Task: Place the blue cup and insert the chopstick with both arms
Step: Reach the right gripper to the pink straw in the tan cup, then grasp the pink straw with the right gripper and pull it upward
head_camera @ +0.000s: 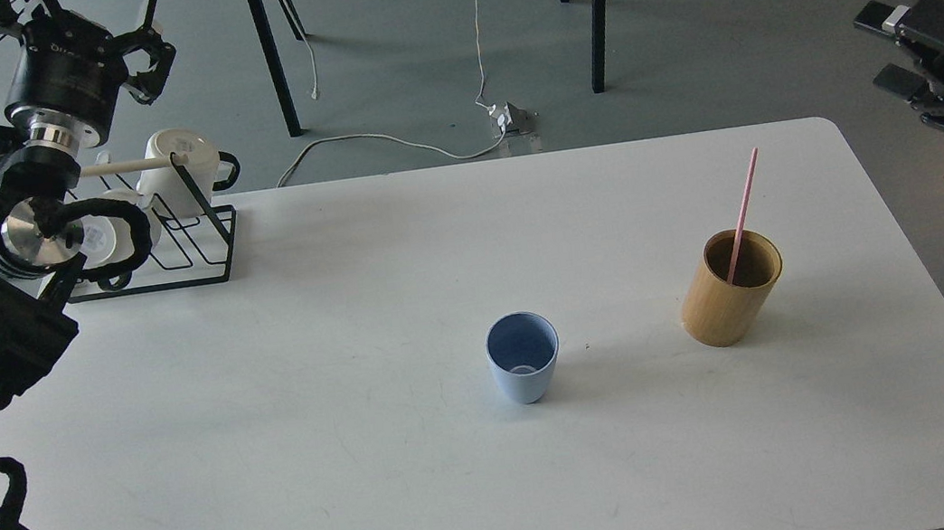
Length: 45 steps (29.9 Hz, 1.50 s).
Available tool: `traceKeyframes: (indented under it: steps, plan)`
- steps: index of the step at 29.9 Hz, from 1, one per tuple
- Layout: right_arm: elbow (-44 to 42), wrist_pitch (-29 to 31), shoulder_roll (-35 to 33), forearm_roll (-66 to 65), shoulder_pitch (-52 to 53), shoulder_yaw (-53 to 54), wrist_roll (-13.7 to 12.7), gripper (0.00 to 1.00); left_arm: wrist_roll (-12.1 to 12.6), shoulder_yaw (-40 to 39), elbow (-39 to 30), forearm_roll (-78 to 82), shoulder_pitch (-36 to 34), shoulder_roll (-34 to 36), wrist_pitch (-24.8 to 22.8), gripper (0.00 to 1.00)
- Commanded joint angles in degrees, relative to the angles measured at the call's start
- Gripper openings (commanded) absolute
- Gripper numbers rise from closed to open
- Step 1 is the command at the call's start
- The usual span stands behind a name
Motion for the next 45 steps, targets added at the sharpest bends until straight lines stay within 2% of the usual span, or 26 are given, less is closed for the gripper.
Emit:
traceKeyframes:
  steps: [1, 8, 12, 14, 16, 17, 21, 24, 34, 38, 45]
  plan:
    - [0.24, -2.43, 0.56, -9.29, 0.18, -2.99, -0.41, 0.99, 0.07, -1.05, -0.07, -1.84, 0.28, -0.17, -0.01, 0.99]
    - [-4.93, -3.84, 8.2, -21.69, 0.44, -7.03, -0.33, 0.98, 0.07, -1.05, -0.42, -1.84, 0.28, -0.35, -0.01, 0.99]
    - [-8.63, -3.84, 12.85, -25.47, 0.97, -9.31, -0.24, 0.91, -0.01, -1.05, -0.16, -1.84, 0.37, -0.17, -0.01, 0.99]
    - [-10.12, -3.84, 14.44, -28.02, 2.02, -10.8, -0.68, 0.81, -0.1, -1.05, -0.07, -1.84, 0.46, 0.09, -0.01, 0.99]
    - [-12.05, -3.75, 15.32, -31.18, 4.12, -13.52, -2.34, 0.66, -0.19, -1.05, 0.02, -1.84, 0.54, 0.1, -0.01, 0.99]
    - [-12.76, -3.83, 16.02, -31.71, 5.27, -14.93, -2.78, 0.62, -0.19, -1.05, 0.02, -1.93, 0.72, 0.1, -0.01, 0.99]
    - [-14.43, -3.84, 18.22, -31.98, 9.49, -19.59, -3.84, 0.51, -0.45, -1.14, 0.1, -2.1, 1.42, 0.01, -0.01, 0.99]
    - [-15.31, -3.84, 18.92, -31.98, 10.99, -20.3, -5.68, 0.47, -0.45, -1.14, 0.02, -2.1, 1.51, 0.01, -0.01, 0.99]
    - [-15.23, -3.83, 19.01, -32.42, 11.43, -22.06, -7.97, 0.1, -0.37, -1.14, 0.02, -2.1, 1.42, 0.45, -0.01, 0.99]
    - [-14.61, -3.84, 18.93, -32.34, 11.25, -22.06, -7.89, 0.03, -0.37, -1.14, 0.02, -2.1, 1.42, 0.27, -0.01, 0.99]
    - [-11.8, -6.03, 15.42, -32.25, 11.08, -21.89, -7.62, 0.0, -0.37, -1.14, 0.1, -2.1, 1.42, 0.45, -0.01, 0.99]
